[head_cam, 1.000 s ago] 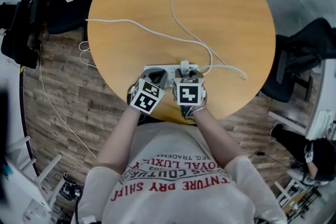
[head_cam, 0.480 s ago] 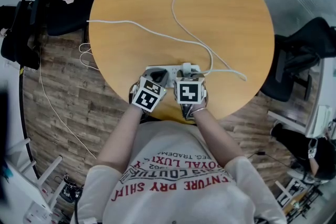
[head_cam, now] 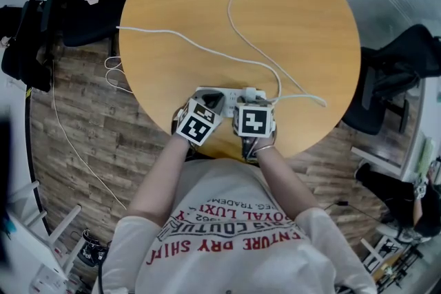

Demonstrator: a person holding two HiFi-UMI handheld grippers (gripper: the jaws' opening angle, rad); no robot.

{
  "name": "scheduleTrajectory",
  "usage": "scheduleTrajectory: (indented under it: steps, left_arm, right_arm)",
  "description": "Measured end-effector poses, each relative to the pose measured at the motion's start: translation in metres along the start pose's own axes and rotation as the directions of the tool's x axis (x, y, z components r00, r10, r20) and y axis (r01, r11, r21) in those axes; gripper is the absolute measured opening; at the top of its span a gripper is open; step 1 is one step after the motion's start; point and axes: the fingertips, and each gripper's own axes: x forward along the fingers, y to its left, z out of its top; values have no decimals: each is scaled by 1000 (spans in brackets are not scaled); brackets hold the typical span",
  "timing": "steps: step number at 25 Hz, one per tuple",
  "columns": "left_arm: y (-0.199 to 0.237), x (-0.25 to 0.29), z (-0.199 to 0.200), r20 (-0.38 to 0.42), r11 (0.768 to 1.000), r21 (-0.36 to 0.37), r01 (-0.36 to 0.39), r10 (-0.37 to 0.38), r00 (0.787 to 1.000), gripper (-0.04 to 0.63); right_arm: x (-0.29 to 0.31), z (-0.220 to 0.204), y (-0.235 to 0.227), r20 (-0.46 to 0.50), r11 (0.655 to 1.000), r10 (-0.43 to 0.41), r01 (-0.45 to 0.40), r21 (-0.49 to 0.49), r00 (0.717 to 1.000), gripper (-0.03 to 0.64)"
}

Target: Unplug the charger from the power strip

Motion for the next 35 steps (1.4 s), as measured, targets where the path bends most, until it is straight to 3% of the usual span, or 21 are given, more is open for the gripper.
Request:
scheduleTrajectory:
  steps: [6, 14, 20, 25, 29, 35]
  left_arm:
    - [2, 0, -1, 4, 998, 44, -38, 38, 999, 29]
    - [3, 0, -4, 3, 999, 40, -37, 37, 999, 29]
    - [3, -3, 0, -12, 999, -3, -41, 41, 999, 29]
    - [3, -33, 35, 110, 995, 6, -96, 95, 989, 29]
    - [0, -74, 91, 276, 989, 34, -141, 127, 953, 29]
    - [-14, -157, 166, 513, 970, 66, -234, 168, 842, 29]
  right_arm:
    - [-51, 65, 5, 200, 995, 9, 11, -99, 980, 155]
    - [-70, 59, 3, 217, 996, 62, -45, -84, 974, 156]
    - [-94, 64, -4, 295, 992, 104, -76, -105, 950, 156]
    - [-116, 68, -9, 369, 983, 148, -95, -158, 917, 156]
    - [-137, 76, -8, 439, 977, 196, -135, -167, 877, 156]
    - [-196, 100, 4, 598, 958, 270, -150, -243, 754, 155]
